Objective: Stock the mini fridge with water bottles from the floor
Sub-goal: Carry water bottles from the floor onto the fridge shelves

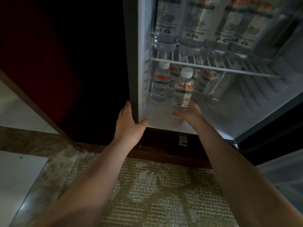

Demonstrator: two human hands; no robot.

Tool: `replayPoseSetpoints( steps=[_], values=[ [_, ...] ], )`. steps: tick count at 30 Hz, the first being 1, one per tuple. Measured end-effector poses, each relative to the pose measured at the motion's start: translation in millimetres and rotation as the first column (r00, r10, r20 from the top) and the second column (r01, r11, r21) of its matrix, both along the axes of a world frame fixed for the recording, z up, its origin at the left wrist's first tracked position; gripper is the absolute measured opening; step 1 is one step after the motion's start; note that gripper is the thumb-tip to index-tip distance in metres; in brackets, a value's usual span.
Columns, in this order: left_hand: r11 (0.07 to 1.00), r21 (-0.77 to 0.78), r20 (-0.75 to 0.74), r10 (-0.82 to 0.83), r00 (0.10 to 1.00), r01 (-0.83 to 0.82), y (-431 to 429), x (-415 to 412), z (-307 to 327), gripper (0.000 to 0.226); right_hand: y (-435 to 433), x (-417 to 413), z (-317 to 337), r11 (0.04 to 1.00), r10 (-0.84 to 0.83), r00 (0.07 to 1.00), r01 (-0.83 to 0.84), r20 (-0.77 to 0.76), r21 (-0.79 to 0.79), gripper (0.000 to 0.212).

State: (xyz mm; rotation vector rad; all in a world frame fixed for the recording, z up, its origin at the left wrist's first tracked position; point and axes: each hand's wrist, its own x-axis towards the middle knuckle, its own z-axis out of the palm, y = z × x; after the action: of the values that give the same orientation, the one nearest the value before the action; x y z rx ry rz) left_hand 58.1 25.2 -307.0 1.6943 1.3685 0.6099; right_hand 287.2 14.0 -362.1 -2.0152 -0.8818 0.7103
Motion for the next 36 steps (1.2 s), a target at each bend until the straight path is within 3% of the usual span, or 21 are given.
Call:
replayPoseSetpoints(
  steps=[4,13,19,22,26,28,31,33,36],
  values=[
    [1.0,-0.004,0.066,-0.009,0.998,0.009,10.3,4.2,-12.0,0.089,14.5,-0.2,10.3,0.999,0.032,0.986,-0.029,0.166,-0.021,0.077],
    [0.999,-0.04,0.095,0.011,0.995,-0.008,5.3,6.2,-14.1,0.094,29.1,-10.2,11.9,0.999,-0.013,0.978,0.021,0.206,-0.035,0.078],
    [0.995,-0.093,0.1,0.031,0.995,-0.021,4.2,7.1,-13.1,0.097,32.1,-11.2,12.6,0.995,0.012,0.989,0.003,0.146,-0.099,0.062],
    [0.993,-0.114,0.045,0.001,0.999,0.004,6.1,3.2,-7.9,0.095,26.9,-17.1,13.7,0.995,-0.078,0.996,0.08,0.035,-0.059,0.068],
    [0.99,-0.136,-0.018,-0.031,0.999,0.028,4.7,-3.5,9.0,0.09,7.2,-29.9,13.3,0.963,-0.266,0.964,0.265,0.01,0.052,0.072],
    [0.988,-0.15,-0.117,-0.039,0.992,0.021,0.6,-6.9,17.9,0.079,-6.9,-39.7,14.4,0.948,-0.296,0.955,0.292,0.016,0.128,0.056],
    [0.974,-0.2,-0.291,-0.162,0.943,0.106,-9.8,-15.4,34.3,0.047,-27.3,-58.1,22.3,0.976,-0.2,0.98,0.198,0.016,0.09,0.024],
    [0.949,-0.26,-0.325,-0.261,0.909,0.179,-17.2,-22.5,48.1,0.038,-39.6,-73.0,35.0,0.996,-0.079,0.997,0.078,0.012,0.043,0.009],
    [0.915,-0.292,-0.316,-0.366,0.875,0.278,-32.1,-32.6,73.9,0.038,-60.2,-89.0,70.4,0.96,0.174,0.978,-0.193,-0.112,-0.2,0.008]
  ],
)
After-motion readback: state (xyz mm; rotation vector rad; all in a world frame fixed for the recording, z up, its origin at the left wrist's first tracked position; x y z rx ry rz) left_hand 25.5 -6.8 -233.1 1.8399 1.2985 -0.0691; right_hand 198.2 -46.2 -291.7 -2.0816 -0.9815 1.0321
